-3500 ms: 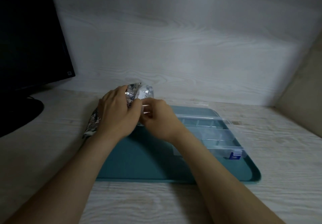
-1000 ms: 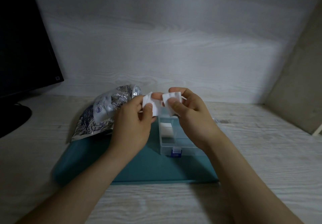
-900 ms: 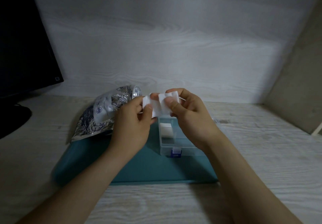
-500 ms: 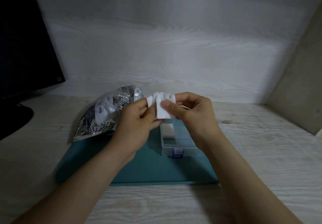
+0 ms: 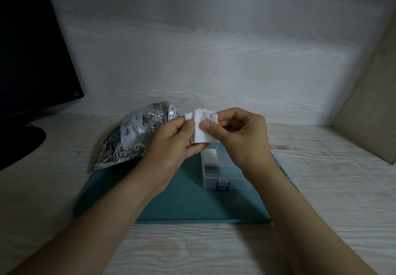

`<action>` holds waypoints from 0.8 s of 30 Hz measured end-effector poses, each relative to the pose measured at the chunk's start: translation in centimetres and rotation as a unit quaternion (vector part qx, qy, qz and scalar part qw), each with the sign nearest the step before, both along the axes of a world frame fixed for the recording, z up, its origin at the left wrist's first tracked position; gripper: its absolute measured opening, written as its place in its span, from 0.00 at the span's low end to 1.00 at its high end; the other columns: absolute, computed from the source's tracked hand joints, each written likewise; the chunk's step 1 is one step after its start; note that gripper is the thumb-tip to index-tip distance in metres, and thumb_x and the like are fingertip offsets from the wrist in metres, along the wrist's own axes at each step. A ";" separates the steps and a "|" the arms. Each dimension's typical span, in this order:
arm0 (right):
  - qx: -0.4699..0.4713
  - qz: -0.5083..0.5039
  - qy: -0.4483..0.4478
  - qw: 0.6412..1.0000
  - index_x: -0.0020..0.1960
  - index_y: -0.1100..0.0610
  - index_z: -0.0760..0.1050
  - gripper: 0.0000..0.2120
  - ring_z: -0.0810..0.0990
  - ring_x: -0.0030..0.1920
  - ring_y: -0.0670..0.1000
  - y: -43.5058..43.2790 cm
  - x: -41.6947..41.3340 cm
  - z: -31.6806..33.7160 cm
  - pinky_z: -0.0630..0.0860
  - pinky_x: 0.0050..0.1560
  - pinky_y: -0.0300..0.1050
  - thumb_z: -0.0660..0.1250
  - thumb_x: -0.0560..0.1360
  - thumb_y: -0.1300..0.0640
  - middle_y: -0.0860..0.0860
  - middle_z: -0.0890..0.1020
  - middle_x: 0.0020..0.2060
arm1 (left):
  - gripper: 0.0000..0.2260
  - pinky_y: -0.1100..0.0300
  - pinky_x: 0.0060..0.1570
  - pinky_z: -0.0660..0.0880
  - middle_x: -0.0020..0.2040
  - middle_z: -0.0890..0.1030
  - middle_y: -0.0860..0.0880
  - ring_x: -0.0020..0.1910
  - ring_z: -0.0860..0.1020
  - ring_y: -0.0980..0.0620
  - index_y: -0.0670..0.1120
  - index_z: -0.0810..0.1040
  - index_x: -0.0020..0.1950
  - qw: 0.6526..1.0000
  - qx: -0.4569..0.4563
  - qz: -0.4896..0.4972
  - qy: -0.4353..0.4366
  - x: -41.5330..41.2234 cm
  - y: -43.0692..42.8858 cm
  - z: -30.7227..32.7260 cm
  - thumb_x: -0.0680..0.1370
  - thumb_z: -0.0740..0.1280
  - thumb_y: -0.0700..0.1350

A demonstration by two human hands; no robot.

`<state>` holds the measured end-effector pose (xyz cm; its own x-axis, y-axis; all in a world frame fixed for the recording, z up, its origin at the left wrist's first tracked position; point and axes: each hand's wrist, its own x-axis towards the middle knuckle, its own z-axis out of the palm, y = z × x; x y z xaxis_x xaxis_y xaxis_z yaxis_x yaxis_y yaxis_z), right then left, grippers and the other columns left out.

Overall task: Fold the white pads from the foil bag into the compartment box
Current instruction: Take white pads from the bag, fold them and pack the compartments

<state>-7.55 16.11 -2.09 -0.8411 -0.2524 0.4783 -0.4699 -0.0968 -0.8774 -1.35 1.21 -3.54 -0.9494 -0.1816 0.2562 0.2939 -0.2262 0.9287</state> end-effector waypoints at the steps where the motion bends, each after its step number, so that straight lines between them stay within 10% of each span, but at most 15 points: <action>1: -0.001 -0.003 0.002 1.000 0.47 0.60 0.85 0.08 0.88 0.41 0.56 0.0 0.0 0.0 0.84 0.43 0.43 0.81 0.71 0.62 0.54 0.88 0.39 | 0.14 0.54 0.59 0.83 0.60 0.86 0.43 0.62 0.85 0.47 0.41 0.81 0.66 1.000 0.006 0.001 -0.004 0.0 0.0 0.0 0.89 0.57 0.41; 24: 0.035 0.044 -0.013 0.998 0.50 0.65 0.84 0.13 0.87 0.39 0.56 1.2 -0.9 0.2 0.85 0.45 0.48 0.82 0.69 0.62 0.57 0.87 0.38 | 0.14 0.53 0.59 0.83 0.60 0.87 0.45 0.61 0.85 0.48 0.42 0.80 0.66 0.998 -0.056 0.020 -0.005 -0.1 -0.5 -0.1 0.89 0.56 0.41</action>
<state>-8.47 17.36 -1.90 -0.8260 -0.3577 0.4357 -0.4398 -0.0746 -0.8950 -1.40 0.69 -3.66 -0.9445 -0.1903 0.2677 0.2915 -0.1100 0.9502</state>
